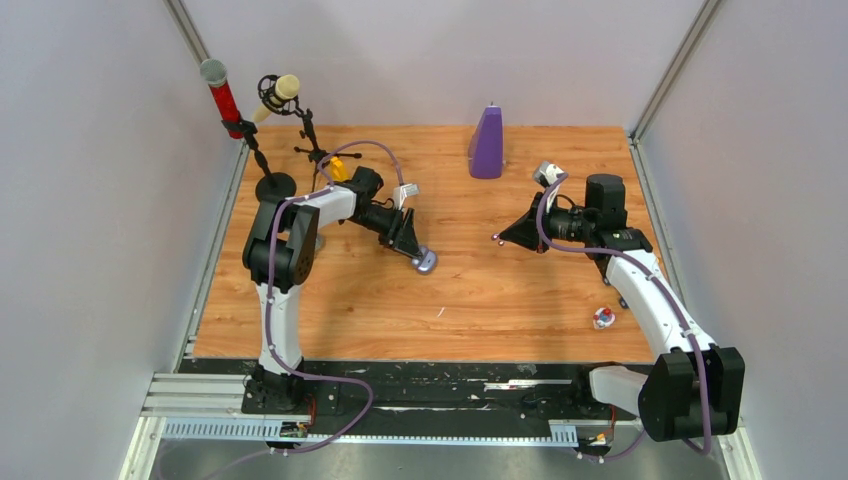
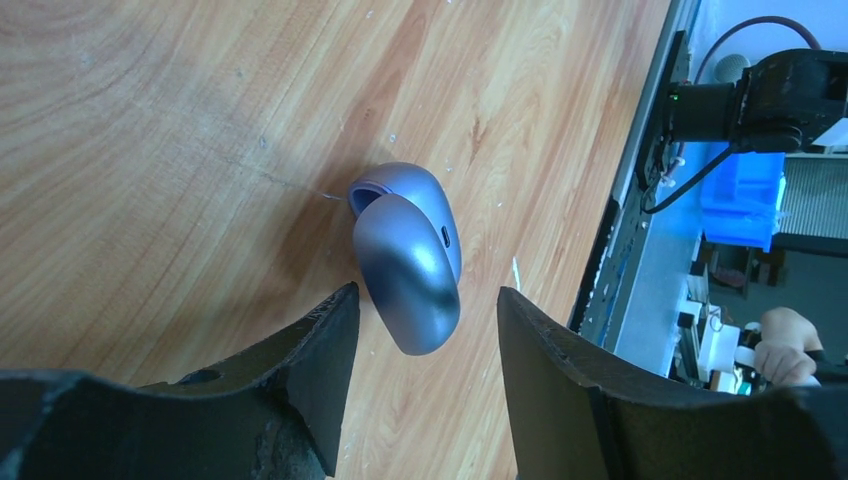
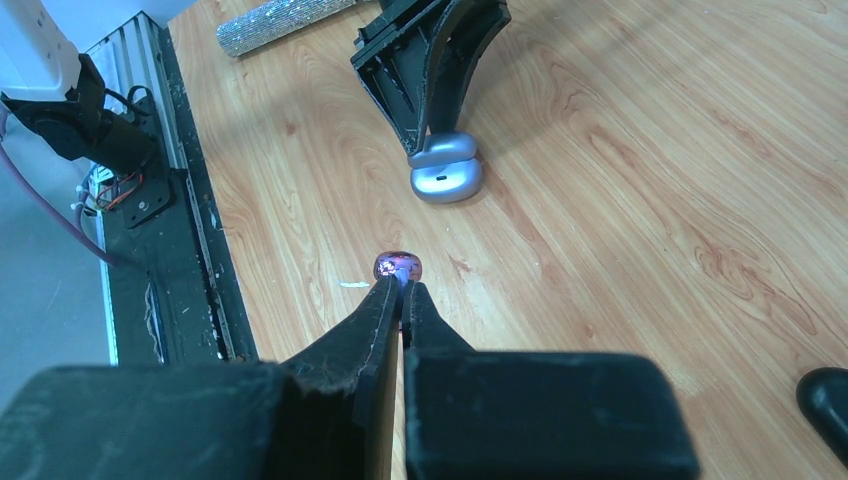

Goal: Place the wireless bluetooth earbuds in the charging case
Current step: Pick up the charging case at the center of the board.

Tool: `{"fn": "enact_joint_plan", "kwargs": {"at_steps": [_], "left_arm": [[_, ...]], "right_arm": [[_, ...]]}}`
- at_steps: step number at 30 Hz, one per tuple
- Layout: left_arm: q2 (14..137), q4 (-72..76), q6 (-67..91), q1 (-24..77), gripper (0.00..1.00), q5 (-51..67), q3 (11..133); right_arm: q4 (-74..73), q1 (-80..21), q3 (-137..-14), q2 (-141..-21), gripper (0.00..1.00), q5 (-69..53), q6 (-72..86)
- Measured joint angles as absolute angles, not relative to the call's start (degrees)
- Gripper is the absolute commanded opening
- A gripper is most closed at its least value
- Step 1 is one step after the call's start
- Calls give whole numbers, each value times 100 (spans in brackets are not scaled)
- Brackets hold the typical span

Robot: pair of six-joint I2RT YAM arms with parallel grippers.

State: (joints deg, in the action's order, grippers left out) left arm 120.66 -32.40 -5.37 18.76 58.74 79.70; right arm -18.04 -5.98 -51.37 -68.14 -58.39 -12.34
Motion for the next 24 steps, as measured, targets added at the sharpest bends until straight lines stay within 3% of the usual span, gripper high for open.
{"fn": "enact_joint_plan", "kwargs": {"at_steps": [6,11,24], "left_arm": [[12066,-3238,-460,1898,56,5972,7970],[12066,-3238,-414,1916,67,5970,7970],[11629,-3927,-871,2167,71,5749,7966]], "right_arm": [[-1802,-598,-5137,-6816,0,-5817,-1234],[-1802,-598,-5137,-6816,0,-5789,-1234],[-1802,-598,-5137,-6827,0,-5706,-1234]]}}
